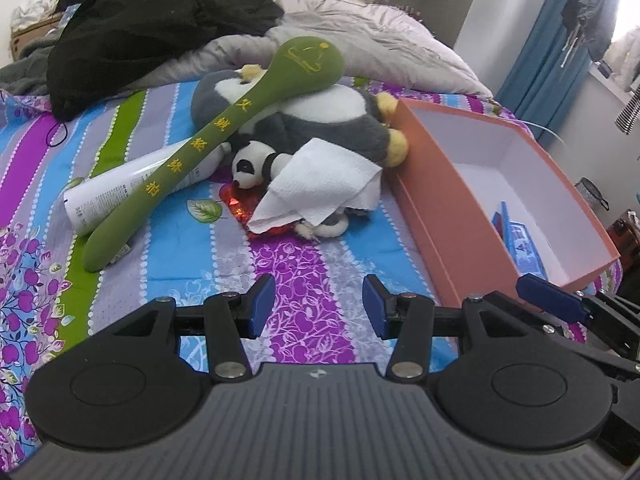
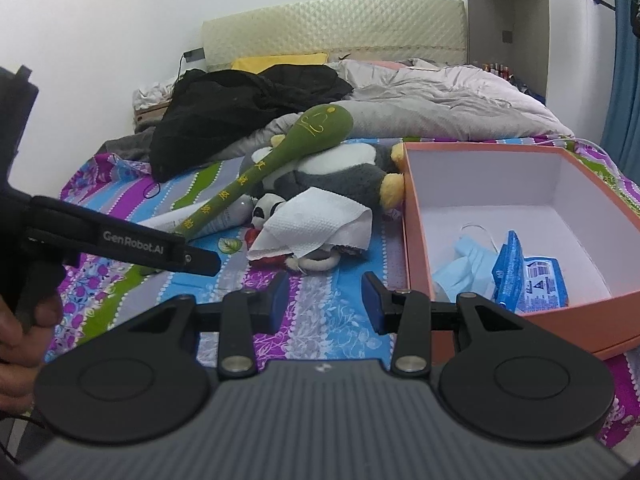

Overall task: Organize soft objects
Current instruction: 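Lower the left tool onto the white tissue on the panda and close it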

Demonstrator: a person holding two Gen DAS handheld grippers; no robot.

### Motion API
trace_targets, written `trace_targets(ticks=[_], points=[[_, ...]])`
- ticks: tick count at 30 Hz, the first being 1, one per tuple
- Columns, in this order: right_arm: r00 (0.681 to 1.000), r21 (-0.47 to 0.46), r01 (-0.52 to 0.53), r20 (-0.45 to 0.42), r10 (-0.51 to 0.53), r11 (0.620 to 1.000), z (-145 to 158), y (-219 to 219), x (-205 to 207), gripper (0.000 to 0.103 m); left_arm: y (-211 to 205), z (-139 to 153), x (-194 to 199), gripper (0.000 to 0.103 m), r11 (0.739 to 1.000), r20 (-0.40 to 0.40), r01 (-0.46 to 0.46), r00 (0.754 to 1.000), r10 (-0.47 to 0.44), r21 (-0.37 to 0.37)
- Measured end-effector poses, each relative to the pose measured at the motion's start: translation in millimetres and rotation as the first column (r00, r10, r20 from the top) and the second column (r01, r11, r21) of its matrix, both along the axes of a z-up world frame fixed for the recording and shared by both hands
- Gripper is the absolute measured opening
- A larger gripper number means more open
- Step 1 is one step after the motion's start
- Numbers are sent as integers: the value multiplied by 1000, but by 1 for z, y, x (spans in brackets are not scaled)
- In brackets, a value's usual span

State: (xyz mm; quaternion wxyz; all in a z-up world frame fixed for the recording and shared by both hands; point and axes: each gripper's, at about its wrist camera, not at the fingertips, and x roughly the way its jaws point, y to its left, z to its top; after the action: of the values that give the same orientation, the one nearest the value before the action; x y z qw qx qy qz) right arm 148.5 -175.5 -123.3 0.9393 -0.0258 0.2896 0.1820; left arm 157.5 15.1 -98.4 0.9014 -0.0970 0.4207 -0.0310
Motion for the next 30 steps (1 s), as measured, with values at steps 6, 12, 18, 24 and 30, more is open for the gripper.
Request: trace_targets(ticks=[6, 12, 18, 24, 30], points=[[1000, -6, -23, -7, 23, 1000, -10, 10, 16, 42, 9, -13, 23, 54, 1000, -24, -17, 1000, 17, -2], [999, -20, -42, -14, 42, 999, -28, 27, 41, 42, 24, -30, 53, 54, 999, -62, -44, 997, 43, -11], [999, -28, -38, -38, 37, 999, -45, 34, 66, 42, 33, -50, 83, 54, 998, -88, -62, 994, 60, -14], [999, -46, -28, -41, 27, 999, -60, 42, 88, 42, 41, -67, 111, 54, 996, -107, -79, 991, 75, -29], [999, -75, -6, -36, 4, 997, -76, 49, 111, 42, 40, -73, 137, 54, 998, -86, -54, 995, 50, -36]])
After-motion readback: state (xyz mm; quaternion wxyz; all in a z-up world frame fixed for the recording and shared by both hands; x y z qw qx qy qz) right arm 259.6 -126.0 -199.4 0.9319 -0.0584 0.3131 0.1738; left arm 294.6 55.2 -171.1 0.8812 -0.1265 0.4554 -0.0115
